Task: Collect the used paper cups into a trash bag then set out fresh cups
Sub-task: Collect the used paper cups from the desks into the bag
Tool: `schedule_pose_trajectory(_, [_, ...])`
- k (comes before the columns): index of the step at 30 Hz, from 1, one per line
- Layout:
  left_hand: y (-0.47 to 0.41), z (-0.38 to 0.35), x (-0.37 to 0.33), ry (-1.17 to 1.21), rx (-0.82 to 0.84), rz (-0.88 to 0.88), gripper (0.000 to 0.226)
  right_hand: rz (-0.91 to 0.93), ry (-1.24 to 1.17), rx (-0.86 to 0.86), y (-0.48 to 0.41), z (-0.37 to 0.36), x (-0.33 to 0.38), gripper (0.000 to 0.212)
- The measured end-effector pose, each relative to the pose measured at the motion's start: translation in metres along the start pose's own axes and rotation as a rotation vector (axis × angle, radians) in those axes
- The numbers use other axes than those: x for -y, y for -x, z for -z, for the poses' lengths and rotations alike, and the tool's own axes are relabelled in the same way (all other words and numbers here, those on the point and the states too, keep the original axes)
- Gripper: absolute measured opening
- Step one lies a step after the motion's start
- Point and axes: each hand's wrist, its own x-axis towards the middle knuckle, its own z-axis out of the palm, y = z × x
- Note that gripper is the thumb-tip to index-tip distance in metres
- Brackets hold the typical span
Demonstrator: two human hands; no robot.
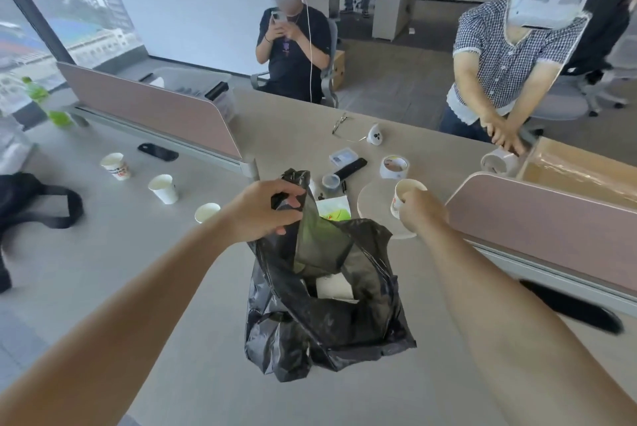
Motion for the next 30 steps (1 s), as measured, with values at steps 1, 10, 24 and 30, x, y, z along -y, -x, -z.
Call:
schedule_pose_trajectory(1, [-0.002,0.000,0.000,-0.009,-0.006,-0.004,0.035,-0.001,-0.012,-0.021,0.000,0.000,-0.002,0.008])
schedule_pose_trajectory(10, [0.004,-0.003,-0.007,0.211,-0.171,-0.010,0.022,0.098,-1.180,0.106,0.063,0.081,0.066,0.006])
schedule_pose_trajectory(24, [0.065,0.054,0.003,0.401,-0.224,-0.222,0.020,0.376,0.019,0.372,0.184,0.038,0.131,0.040])
schedule_pose_trajectory(30, [0.107,0.123,0.039,0.477,-0.316,-0.333,0.023,0.136,0.275,0.290,0.211,0.022,0.154,0.050])
